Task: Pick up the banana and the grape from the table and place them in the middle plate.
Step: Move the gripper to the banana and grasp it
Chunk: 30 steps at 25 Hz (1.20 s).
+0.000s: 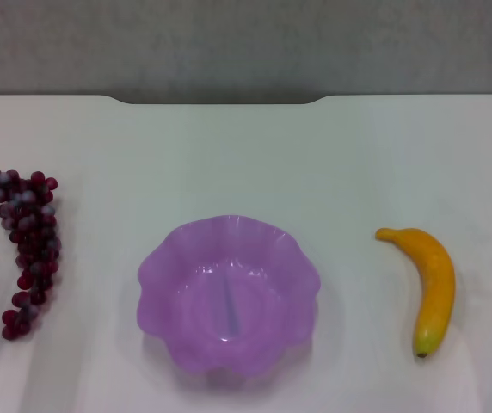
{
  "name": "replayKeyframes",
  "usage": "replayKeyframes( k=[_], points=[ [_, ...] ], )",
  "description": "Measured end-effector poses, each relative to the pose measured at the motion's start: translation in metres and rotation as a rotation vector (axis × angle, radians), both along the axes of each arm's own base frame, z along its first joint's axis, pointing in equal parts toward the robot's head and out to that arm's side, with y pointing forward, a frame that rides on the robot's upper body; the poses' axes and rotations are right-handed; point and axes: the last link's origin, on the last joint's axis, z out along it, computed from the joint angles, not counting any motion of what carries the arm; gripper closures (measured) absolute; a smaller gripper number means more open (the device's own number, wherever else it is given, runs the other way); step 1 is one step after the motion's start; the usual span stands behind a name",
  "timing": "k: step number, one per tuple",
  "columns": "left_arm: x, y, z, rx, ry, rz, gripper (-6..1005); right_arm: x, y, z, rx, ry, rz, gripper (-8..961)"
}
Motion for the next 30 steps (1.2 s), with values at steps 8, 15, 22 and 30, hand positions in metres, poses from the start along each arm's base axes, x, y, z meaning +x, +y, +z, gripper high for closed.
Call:
replayKeyframes(
  k=[8, 15, 22, 30],
  points=[
    [0.010, 0.018, -0.011, -0.058, 0.003, 0.004, 939, 0.011, -0.008, -0.003, -0.017, -0.070, -0.059, 922],
    [0.018, 0.029, -0.017, -0.084, -0.010, 0.003, 935, 0.022, -0.007, -0.009, -0.065, -0.099, -0.143, 884],
    [0.016, 0.032, -0.019, -0.107, -0.002, 0.029, 931, 0.020, -0.001, -0.011, -0.075, -0.083, -0.148, 839],
    [0.014, 0.034, -0.020, -0.112, 0.005, 0.052, 926, 0.013, 0.010, -0.014, -0.088, 0.034, -0.127, 753]
  ],
)
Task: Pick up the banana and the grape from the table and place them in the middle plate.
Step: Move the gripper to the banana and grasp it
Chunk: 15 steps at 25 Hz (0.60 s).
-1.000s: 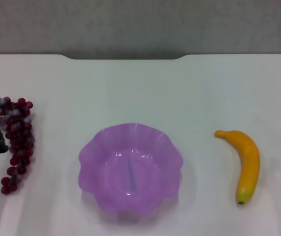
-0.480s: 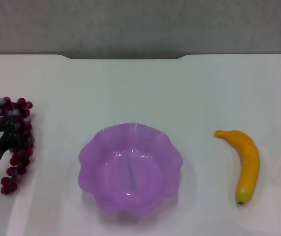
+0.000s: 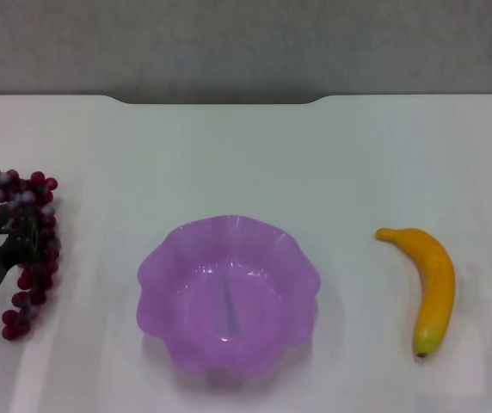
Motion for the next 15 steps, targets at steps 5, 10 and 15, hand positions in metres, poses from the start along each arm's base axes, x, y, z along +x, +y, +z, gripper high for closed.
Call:
replayKeyframes(
  k=[5, 10, 15],
  points=[
    [-0.001, 0.001, 0.001, 0.008, -0.007, 0.008, 632, 0.003, 0.011, -0.007, -0.052, 0.018, -0.063, 535],
    [-0.002, 0.000, 0.002, 0.009, -0.005, 0.012, 431, -0.009, 0.018, -0.024, -0.159, -0.028, -0.022, 313],
    [-0.003, 0.000, 0.002, 0.009, -0.003, 0.015, 260, -0.027, 0.026, -0.048, -0.278, -0.051, 0.018, 181]
  ],
)
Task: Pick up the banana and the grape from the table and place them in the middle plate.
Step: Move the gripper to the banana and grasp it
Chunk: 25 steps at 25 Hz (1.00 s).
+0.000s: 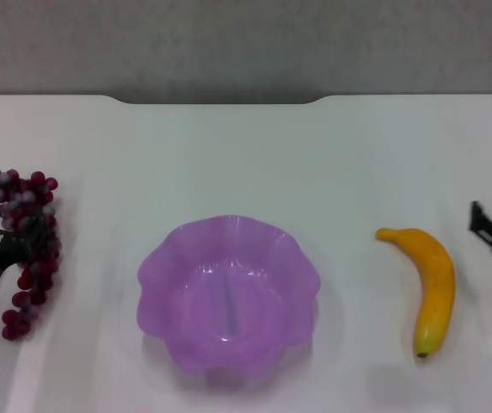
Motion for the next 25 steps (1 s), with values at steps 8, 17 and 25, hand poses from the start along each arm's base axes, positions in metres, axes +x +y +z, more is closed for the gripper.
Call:
replayKeyframes(
  k=[8, 17, 25],
  points=[
    [0.000, 0.000, 0.000, -0.001, 0.003, -0.001, 118, -0.010, -0.002, -0.020, -0.094, -0.008, 0.023, 48],
    [-0.001, 0.000, 0.001, -0.003, 0.007, -0.001, 100, -0.004, -0.015, -0.040, -0.201, -0.029, -0.014, 64],
    [-0.001, 0.000, 0.000, -0.006, 0.008, -0.002, 100, -0.002, -0.020, -0.052, -0.276, -0.066, -0.045, 79]
  ],
)
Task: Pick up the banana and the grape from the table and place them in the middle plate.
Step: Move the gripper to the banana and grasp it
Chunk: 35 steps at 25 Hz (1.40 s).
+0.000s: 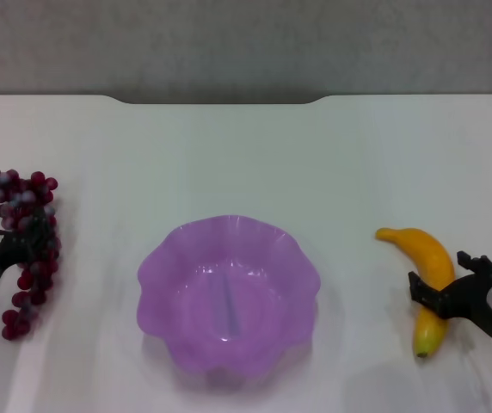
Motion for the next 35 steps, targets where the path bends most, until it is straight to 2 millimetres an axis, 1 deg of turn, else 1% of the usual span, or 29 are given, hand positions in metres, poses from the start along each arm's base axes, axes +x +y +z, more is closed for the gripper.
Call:
replayKeyframes(
  k=[18, 24, 35],
  points=[
    [0.0002, -0.0007, -0.0007, -0.001, -0.002, 0.000, 101, 0.0017, -0.0006, -0.0035, -0.024, -0.016, -0.023, 112],
    [0.0009, -0.0004, -0.0012, -0.002, -0.003, -0.002, 101, 0.0018, -0.0007, -0.0037, -0.025, -0.016, -0.025, 267],
    [0.0012, 0.0000, -0.0013, -0.002, -0.002, -0.003, 101, 0.0037, -0.0002, -0.0016, -0.017, -0.014, -0.035, 295]
  ],
)
